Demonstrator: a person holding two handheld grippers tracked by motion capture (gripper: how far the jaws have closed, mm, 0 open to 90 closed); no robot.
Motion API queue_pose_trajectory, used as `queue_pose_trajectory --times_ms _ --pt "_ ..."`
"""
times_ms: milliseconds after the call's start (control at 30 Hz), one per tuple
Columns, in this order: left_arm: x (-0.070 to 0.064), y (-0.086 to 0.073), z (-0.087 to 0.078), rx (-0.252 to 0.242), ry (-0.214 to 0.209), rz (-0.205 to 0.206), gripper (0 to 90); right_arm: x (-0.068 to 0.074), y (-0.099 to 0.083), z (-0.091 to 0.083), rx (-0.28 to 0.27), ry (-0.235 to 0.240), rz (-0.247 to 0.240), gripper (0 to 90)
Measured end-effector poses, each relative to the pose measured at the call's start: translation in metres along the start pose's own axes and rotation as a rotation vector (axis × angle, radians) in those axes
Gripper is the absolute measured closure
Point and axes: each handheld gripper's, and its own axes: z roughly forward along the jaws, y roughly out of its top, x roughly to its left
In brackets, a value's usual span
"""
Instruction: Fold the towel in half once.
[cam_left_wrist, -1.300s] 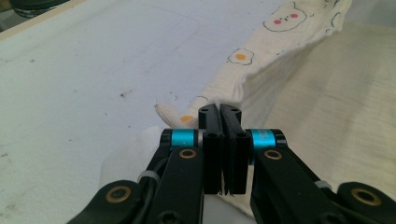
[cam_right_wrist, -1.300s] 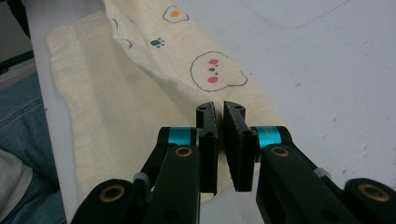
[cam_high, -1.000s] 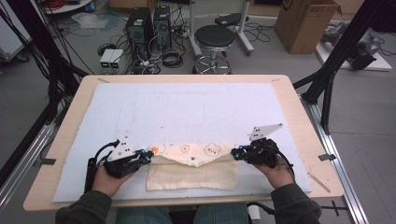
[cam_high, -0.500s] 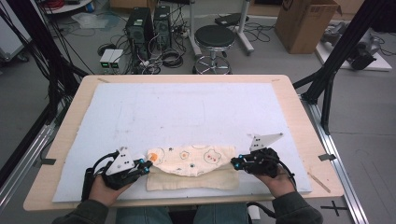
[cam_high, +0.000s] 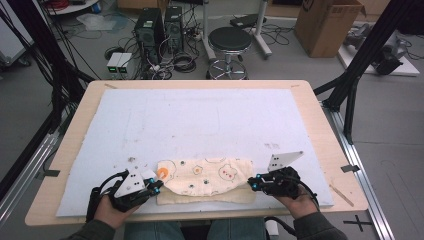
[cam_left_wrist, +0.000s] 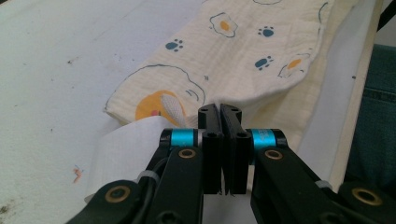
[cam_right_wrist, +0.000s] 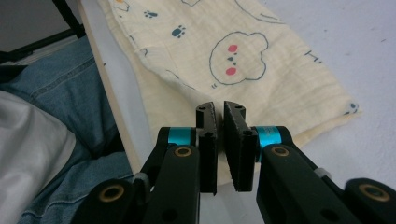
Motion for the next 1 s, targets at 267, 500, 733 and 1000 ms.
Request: queue_pose_trajectory --times_ms 267,500,733,1000 --pt "-0.006 -0.005 -0.001 0.019 -0.009 0.011 87.1 0.003 -0.008 0.002 0.012 0.007 0.002 84.0" --pt "-0.011 -0.005 -0.002 0.018 -0.023 0.023 87.5 0.004 -0.012 0.004 0.024 0.018 0.010 83.5" --pt "-0.011 -0.005 -0.015 -0.007 -0.027 -0.014 69.7 0.008 -0.013 0.001 0.011 0.055 0.012 67.5" --pt "-0.001 0.002 -0.032 -0.084 0.006 -0.079 54.9 0.007 -0.004 -0.004 -0.019 0.053 0.015 63.3"
